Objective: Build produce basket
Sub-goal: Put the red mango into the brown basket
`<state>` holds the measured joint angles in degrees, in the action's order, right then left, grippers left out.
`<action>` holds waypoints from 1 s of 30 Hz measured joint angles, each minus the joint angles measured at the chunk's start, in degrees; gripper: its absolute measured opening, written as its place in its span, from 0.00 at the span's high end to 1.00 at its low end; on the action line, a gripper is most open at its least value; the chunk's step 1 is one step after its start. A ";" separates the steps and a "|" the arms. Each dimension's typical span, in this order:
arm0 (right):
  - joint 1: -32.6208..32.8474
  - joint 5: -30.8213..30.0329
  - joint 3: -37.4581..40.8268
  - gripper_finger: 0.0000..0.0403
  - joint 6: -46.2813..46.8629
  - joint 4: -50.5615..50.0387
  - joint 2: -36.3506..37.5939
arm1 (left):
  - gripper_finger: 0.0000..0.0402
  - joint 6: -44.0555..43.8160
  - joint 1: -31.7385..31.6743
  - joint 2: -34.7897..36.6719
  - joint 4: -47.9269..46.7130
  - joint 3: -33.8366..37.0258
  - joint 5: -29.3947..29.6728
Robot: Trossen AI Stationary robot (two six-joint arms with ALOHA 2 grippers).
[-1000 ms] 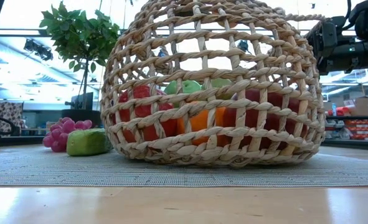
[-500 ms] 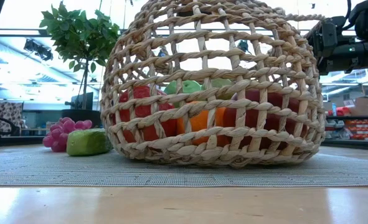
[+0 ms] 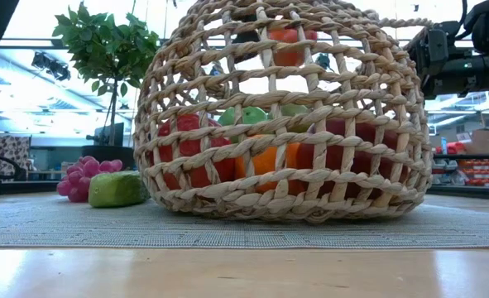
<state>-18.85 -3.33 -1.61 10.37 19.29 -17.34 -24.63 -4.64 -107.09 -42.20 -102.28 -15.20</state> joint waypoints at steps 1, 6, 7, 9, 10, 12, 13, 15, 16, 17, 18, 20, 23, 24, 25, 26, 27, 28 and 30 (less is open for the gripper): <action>0.02 0.00 0.00 0.02 0.00 -0.04 0.00 | 0.30 3.69 0.02 -0.11 -2.00 0.06 0.18; 0.00 0.00 0.00 0.02 0.00 0.02 0.00 | 0.30 25.96 0.78 -1.05 -6.15 0.15 0.94; 0.01 0.00 0.00 0.02 0.00 0.14 0.00 | 0.30 28.82 1.04 -1.26 -5.58 0.00 0.96; 0.00 0.00 0.00 0.02 0.00 0.43 0.00 | 0.30 34.01 1.52 -1.66 -5.59 -0.08 1.35; 0.00 0.00 0.00 0.02 0.00 0.39 -0.02 | 0.30 36.43 1.76 -1.85 -6.24 0.03 1.75; 0.00 0.00 0.00 0.02 0.00 0.42 0.00 | 0.30 40.94 2.37 -2.82 -5.86 0.00 2.91; 0.00 0.00 0.00 0.02 0.00 0.41 0.00 | 0.30 43.04 2.60 -3.03 -6.25 0.00 3.51; 0.00 0.00 0.00 0.02 0.00 0.42 0.00 | 0.30 47.50 3.13 -3.81 -6.82 -0.04 5.20; 0.00 0.00 0.00 0.02 0.00 0.42 0.00 | 0.30 49.75 3.34 -4.14 -6.20 -0.09 5.75; 0.02 0.02 0.00 0.02 0.00 0.49 0.00 | 0.30 51.57 3.48 -4.33 -6.59 -0.03 6.38; 0.00 0.02 0.00 0.02 0.00 0.82 -0.16 | 0.30 52.77 3.59 -4.37 -7.19 0.07 6.66; 0.02 -0.03 0.00 0.02 0.00 0.81 -0.23 | 0.30 53.62 3.78 -4.27 -6.03 0.04 6.82; 0.00 0.11 0.00 0.02 0.00 1.27 -0.50 | 0.30 52.29 3.80 -4.24 -5.57 0.00 6.91; 0.02 0.11 0.00 0.02 0.00 1.35 -0.52 | 0.30 51.21 3.80 -4.26 -5.19 0.04 6.98; 0.00 0.07 0.00 0.02 0.00 1.51 -0.52 | 0.29 50.16 3.72 -4.26 -5.01 0.04 7.04; 0.00 0.00 0.00 0.02 0.00 1.57 -0.52 | 0.29 49.35 3.72 -4.24 -5.04 0.04 7.04; 0.00 0.02 0.00 0.02 0.00 1.55 -0.52 | 0.27 49.11 3.70 -4.25 -5.14 0.04 7.04; 0.02 0.03 0.00 0.02 0.00 1.63 -0.55 | 0.26 48.99 3.69 -4.26 -5.22 0.06 7.04; 0.00 0.00 0.00 0.02 0.00 1.65 -0.54 | 0.22 48.11 3.89 -4.26 -4.93 0.05 7.06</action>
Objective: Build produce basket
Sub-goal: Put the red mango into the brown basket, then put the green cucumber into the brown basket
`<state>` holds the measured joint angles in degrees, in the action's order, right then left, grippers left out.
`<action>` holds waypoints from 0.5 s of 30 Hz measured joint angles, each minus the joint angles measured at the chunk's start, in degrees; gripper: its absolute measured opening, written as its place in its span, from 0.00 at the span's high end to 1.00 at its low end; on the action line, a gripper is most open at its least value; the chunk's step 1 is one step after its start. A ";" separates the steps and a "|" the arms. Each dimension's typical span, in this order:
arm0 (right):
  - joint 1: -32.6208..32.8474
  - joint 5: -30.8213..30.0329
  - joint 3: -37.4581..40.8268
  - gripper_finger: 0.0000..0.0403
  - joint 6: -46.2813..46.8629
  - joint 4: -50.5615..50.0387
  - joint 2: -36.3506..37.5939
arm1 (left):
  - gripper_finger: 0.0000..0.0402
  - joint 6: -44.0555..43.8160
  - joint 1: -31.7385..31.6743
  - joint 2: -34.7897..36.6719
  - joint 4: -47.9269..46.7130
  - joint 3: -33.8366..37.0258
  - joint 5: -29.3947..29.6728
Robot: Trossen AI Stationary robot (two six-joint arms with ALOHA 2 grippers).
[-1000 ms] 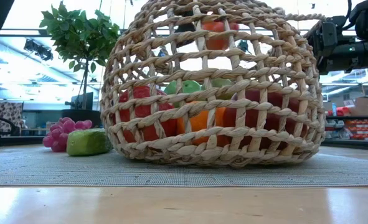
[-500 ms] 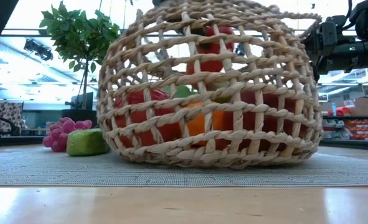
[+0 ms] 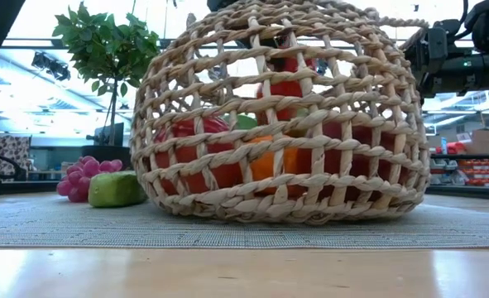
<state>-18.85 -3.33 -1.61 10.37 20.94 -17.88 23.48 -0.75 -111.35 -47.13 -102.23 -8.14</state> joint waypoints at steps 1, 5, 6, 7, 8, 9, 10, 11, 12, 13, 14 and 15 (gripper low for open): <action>0.00 0.02 0.00 0.02 0.00 -0.01 -0.01 | 0.20 -0.91 0.04 0.00 0.34 -0.01 -0.01; 0.00 0.02 0.00 0.02 0.00 -0.01 -0.01 | 0.12 -5.16 0.04 -0.07 -0.45 -1.96 0.02; 0.00 0.02 0.00 0.02 0.00 0.01 -0.01 | 0.12 -5.83 0.10 -0.07 -0.66 -2.87 0.04; 0.00 0.02 0.00 0.02 0.00 -0.01 -0.01 | 0.11 -6.56 0.23 -0.07 -1.13 -3.83 0.20; 0.00 0.02 0.00 0.02 0.00 -0.01 -0.01 | 0.11 -7.36 0.32 -0.07 -1.86 -4.94 0.22; 0.00 0.02 0.00 0.02 0.00 0.01 -0.01 | 0.11 -8.17 0.41 -0.09 -2.62 -6.05 0.22; 0.00 0.02 0.00 0.02 0.00 0.01 0.01 | 0.11 -9.19 0.64 -0.09 -3.11 -7.26 0.22; 0.00 0.02 0.00 0.02 0.00 -0.01 -0.01 | 0.11 -9.84 0.79 -0.09 -3.87 -8.55 0.18; 0.00 0.02 0.00 0.02 0.00 0.00 -0.01 | 0.11 -10.73 1.08 -0.07 -5.24 -9.95 0.20; 0.00 0.02 0.00 0.02 0.00 -0.01 -0.01 | 0.11 -11.14 1.38 -0.07 -6.84 -11.30 0.20; 0.00 0.02 0.00 0.02 0.00 -0.01 -0.01 | 0.11 -11.53 1.73 -0.09 -8.65 -12.73 0.24; 0.00 0.02 0.00 0.02 0.00 -0.01 -0.01 | 0.11 -12.49 2.15 -0.07 -10.72 -14.24 0.57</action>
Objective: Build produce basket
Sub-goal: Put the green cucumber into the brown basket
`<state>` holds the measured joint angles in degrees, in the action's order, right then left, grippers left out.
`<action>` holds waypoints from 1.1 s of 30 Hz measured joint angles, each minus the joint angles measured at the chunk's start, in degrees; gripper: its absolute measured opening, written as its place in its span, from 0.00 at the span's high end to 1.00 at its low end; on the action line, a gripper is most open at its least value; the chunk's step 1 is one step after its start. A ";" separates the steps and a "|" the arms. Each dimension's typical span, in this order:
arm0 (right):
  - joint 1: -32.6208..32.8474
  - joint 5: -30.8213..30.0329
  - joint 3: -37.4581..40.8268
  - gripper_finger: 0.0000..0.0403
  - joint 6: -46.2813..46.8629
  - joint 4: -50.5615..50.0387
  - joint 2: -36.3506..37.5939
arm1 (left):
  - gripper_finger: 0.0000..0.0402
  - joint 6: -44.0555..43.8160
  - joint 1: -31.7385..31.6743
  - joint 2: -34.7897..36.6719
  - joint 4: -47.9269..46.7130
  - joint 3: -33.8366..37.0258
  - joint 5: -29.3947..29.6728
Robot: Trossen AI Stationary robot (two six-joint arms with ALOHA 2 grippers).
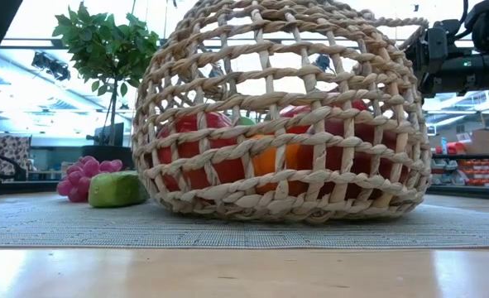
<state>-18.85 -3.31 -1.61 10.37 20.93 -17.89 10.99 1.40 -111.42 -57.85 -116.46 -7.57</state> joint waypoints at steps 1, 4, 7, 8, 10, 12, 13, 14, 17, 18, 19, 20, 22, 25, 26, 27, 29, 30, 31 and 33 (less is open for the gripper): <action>0.00 0.00 0.00 0.02 0.00 0.00 0.01 | 0.11 -0.87 0.52 -0.01 -2.32 -1.49 0.92; 0.00 0.00 0.00 0.02 0.00 0.00 0.00 | 0.11 -5.52 2.37 0.00 -9.53 -5.98 5.52; 0.00 0.00 0.00 0.02 0.00 0.00 0.01 | 0.13 -9.49 5.00 0.01 -15.89 -9.40 10.43; 0.00 0.00 0.00 0.02 0.00 0.00 0.00 | 0.14 -10.62 6.02 0.16 -17.35 -10.15 12.00; 0.00 0.00 0.00 0.02 0.00 0.00 0.00 | 0.16 -12.63 8.12 0.59 -18.75 -10.76 13.68; 0.00 0.00 0.00 0.02 0.00 0.00 0.00 | 0.19 -15.13 10.11 1.32 -19.02 -10.65 13.99; 0.00 0.00 0.00 0.02 0.00 0.00 0.00 | 0.20 -16.47 10.98 1.57 -19.51 -10.63 14.05; 0.00 -0.01 0.00 0.02 0.00 0.00 0.00 | 0.21 -17.93 11.82 1.71 -19.96 -10.63 14.56; 0.00 0.00 0.00 0.02 0.00 0.10 0.01 | 0.25 -22.66 14.41 2.11 -24.35 -10.60 17.73; 0.00 -0.02 0.00 0.02 0.00 0.07 0.00 | 0.27 -24.62 15.19 2.21 -25.27 -10.60 18.58; 0.02 0.00 0.00 0.02 0.00 0.14 0.00 | 0.28 -26.52 16.00 2.28 -25.90 -10.60 19.35; 0.00 0.00 0.00 0.02 0.00 0.31 0.00 | 0.29 -28.29 16.80 2.30 -26.68 -10.60 19.60; 0.00 -0.02 0.00 0.02 0.00 0.31 0.00 | 0.32 -30.97 18.67 2.30 -27.63 -10.60 20.76; 0.00 -0.02 0.00 0.02 0.00 0.41 0.00 | 0.36 -33.96 21.84 2.30 -30.21 -10.60 26.82; 0.00 0.00 0.00 0.02 0.00 0.40 0.00 | 0.37 -34.92 22.90 2.30 -31.38 -10.60 29.09; 0.00 -0.02 0.00 0.02 0.00 0.41 0.00 | 0.38 -36.21 23.93 2.30 -32.30 -10.59 31.20; 0.00 -0.01 0.00 0.02 0.00 0.39 0.00 | 0.42 -38.19 25.70 2.32 -32.08 -10.58 34.43; 0.00 -0.01 0.00 0.02 0.00 0.40 0.00 | 0.43 -39.06 26.60 2.32 -32.19 -10.58 35.79; 0.00 -0.02 0.00 0.02 0.00 0.40 0.00 | 0.45 -39.74 27.57 2.32 -32.19 -10.56 37.39; 0.00 -0.02 0.00 0.02 0.00 0.39 0.00 | 0.48 -41.33 29.39 2.32 -32.17 -10.56 40.60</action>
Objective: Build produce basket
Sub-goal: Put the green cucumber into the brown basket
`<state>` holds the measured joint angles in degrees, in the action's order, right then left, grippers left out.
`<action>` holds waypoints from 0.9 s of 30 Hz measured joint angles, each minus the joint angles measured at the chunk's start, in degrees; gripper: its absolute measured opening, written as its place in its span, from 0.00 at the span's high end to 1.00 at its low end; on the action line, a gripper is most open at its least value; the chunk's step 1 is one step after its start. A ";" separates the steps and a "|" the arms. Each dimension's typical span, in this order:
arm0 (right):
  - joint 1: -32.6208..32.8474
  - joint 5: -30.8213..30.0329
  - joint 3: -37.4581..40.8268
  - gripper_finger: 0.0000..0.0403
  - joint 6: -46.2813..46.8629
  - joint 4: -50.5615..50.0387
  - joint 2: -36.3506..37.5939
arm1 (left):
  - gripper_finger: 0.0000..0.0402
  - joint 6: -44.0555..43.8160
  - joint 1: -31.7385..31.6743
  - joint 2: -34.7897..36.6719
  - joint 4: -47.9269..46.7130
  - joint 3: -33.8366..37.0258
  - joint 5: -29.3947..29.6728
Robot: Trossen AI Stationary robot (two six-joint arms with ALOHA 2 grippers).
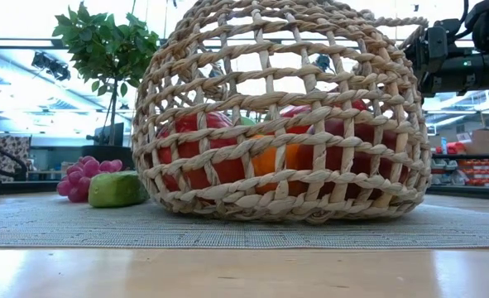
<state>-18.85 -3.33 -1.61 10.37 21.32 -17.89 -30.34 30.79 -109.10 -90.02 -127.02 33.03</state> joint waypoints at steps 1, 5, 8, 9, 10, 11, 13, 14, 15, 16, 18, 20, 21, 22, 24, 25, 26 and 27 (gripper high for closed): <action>0.00 0.00 0.00 0.02 0.00 0.00 0.00 | 0.49 -0.48 0.84 0.00 0.00 0.00 1.04; 0.00 0.00 0.00 0.02 0.00 0.00 0.00 | 0.55 -2.40 2.41 0.27 -0.07 2.73 3.04; 0.00 0.00 0.00 0.02 0.00 0.00 0.02 | 0.58 -4.42 2.75 2.48 0.78 10.52 4.15; 0.00 0.00 0.00 0.02 0.00 -0.02 0.00 | 0.60 -5.38 2.69 3.65 0.95 13.74 4.42; 0.01 0.01 0.00 0.02 0.00 0.03 0.00 | 0.61 -6.73 2.64 4.92 1.80 17.04 4.43; 0.00 0.02 0.00 0.02 0.00 0.07 0.01 | 0.62 -8.36 2.61 6.38 2.64 20.80 4.43; 0.00 0.00 0.00 0.02 0.00 -0.16 0.00 | 0.63 -11.64 2.62 9.15 5.88 28.41 4.12; 0.01 0.02 0.00 0.02 0.00 -0.13 0.00 | 0.64 -12.79 2.59 10.89 9.07 32.12 4.04; 0.00 0.02 0.00 0.02 0.00 0.03 0.00 | 0.65 -13.58 2.63 12.70 12.30 35.82 3.88; 0.00 0.00 0.00 0.02 0.00 0.06 0.02 | 0.65 -14.38 2.82 14.69 15.61 39.46 3.58; 0.00 0.02 0.00 0.02 0.00 0.02 0.00 | 0.66 -16.62 3.27 18.00 22.26 46.32 2.74; 0.00 0.00 0.00 0.02 0.00 0.01 0.01 | 0.67 -20.00 3.49 20.18 29.05 52.78 0.74; 0.01 0.00 0.00 0.02 0.00 0.01 0.00 | 0.67 -22.06 3.66 21.00 32.35 56.01 -0.36; 0.00 0.00 0.00 0.02 0.00 0.03 0.01 | 0.67 -24.35 3.94 21.58 35.92 58.98 -1.51; 0.00 0.00 0.00 0.02 0.00 0.01 0.01 | 0.67 -28.95 4.46 21.93 43.50 64.35 -3.69; 0.00 0.00 0.00 0.02 0.00 0.02 0.00 | 0.67 -30.97 4.61 21.83 47.65 67.07 -4.82; 0.00 0.00 0.00 0.02 0.00 0.02 0.02 | 0.67 -32.88 4.81 21.67 51.65 69.74 -6.13; 0.00 0.00 0.00 0.02 0.00 0.00 0.02 | 0.67 -34.50 4.86 21.17 55.65 71.99 -7.49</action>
<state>-18.85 -3.33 -1.61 10.37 21.32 -17.87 -64.84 35.65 -87.93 -34.36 -55.03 25.54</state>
